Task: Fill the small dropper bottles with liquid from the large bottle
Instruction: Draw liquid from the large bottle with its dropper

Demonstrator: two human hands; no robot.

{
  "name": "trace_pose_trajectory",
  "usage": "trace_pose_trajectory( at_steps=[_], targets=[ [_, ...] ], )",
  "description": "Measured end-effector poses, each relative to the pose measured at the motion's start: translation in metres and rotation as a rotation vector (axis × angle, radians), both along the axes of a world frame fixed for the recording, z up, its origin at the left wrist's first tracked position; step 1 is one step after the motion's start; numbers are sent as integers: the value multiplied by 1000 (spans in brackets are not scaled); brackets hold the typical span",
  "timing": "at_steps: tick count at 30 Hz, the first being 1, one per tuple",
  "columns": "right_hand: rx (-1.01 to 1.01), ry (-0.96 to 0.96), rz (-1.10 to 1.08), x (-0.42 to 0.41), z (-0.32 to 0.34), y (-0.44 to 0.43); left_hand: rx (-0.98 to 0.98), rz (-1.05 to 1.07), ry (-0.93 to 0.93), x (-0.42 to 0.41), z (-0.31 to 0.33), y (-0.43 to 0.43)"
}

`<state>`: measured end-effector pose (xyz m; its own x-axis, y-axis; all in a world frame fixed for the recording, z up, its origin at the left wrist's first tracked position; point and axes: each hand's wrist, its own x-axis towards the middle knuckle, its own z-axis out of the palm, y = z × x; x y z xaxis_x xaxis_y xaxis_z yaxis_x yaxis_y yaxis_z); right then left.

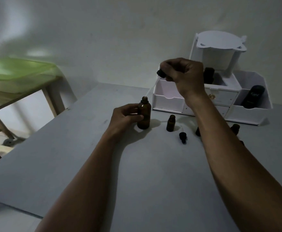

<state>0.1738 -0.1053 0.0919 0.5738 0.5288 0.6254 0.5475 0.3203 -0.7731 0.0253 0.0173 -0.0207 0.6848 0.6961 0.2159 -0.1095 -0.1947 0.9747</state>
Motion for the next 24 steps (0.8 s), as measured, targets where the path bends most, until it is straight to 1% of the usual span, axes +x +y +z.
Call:
trace_pose_trajectory(
  at_steps=[4, 7, 17, 24],
  targets=[
    [-49, -51, 31, -5, -3, 10, 31, -8, 21, -1, -2, 5],
    [-126, -91, 40, -7, -13, 19, 40, -13, 25, -2, -2, 6],
    [-338, -205, 2, -3, -45, 31, 46, -3, 44, -1, -5, 7],
    [-318, -241, -52, -8, -47, 36, 58, -7, 61, -2, -1, 4]
  ],
)
